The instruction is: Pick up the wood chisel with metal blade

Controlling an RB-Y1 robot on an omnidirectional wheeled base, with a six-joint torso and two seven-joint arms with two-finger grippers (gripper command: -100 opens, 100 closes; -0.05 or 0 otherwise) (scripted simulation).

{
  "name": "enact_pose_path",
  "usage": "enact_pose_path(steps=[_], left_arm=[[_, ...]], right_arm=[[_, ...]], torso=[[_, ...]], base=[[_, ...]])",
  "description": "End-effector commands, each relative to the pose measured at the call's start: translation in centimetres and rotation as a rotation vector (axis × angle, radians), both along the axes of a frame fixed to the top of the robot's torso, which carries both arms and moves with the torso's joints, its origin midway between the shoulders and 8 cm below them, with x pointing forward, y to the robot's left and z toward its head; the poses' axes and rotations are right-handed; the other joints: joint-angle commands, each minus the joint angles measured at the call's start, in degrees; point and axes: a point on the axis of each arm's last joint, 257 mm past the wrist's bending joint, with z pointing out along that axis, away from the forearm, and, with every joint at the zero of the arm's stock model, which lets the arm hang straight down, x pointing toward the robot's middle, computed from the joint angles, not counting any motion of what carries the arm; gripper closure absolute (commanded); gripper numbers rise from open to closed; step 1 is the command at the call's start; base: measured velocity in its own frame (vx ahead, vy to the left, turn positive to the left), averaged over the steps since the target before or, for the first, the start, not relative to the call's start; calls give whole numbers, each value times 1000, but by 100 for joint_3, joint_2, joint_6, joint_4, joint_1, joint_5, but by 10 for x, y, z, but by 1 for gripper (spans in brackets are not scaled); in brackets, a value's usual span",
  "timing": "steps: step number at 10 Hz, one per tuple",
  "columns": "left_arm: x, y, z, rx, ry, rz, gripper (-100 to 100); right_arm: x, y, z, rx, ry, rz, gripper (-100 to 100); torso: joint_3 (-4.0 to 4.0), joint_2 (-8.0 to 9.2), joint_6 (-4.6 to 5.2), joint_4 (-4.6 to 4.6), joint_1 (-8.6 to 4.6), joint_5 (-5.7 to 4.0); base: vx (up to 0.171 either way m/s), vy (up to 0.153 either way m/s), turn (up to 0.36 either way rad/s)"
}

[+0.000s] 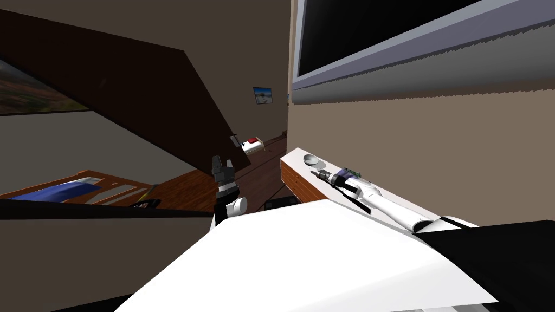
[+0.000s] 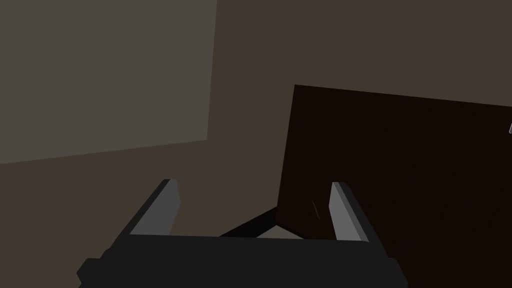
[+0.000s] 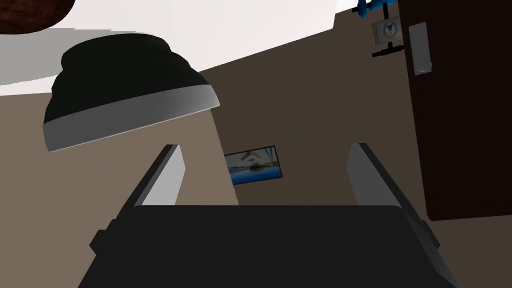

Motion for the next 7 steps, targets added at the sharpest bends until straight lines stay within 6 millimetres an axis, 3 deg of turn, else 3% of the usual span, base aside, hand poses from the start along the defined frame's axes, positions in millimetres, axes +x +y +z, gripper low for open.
enact_pose_path(steps=[1, 2, 3, 7], left_arm=[[0, 0, 0, 0, 0, 0, 0], [0, 0, 0, 0, 0, 0, 0], [0, 0, 0, 0, 0, 0, 0], [0, 0, 0, 0, 0, 0, 0]], right_arm=[[-10, -25, -17, -87, 51, -5, -100], [-16, -41, -28, -155, 86, 1, -100], [-17, -45, -30, -158, 91, -5, -100], [-52, -117, -67, -403, 234, -4, -100]], torso=[[0, 0, 0, 0, 0, 0], [1, 1, -1, 0, 1, 0], [3, 5, 0, 1, 3, 1], [7, 12, 0, 2, 3, 0]], base=[[-24, 7, 20], [-33, 13, 28], [-27, 6, 4], [-44, 12, -19]])
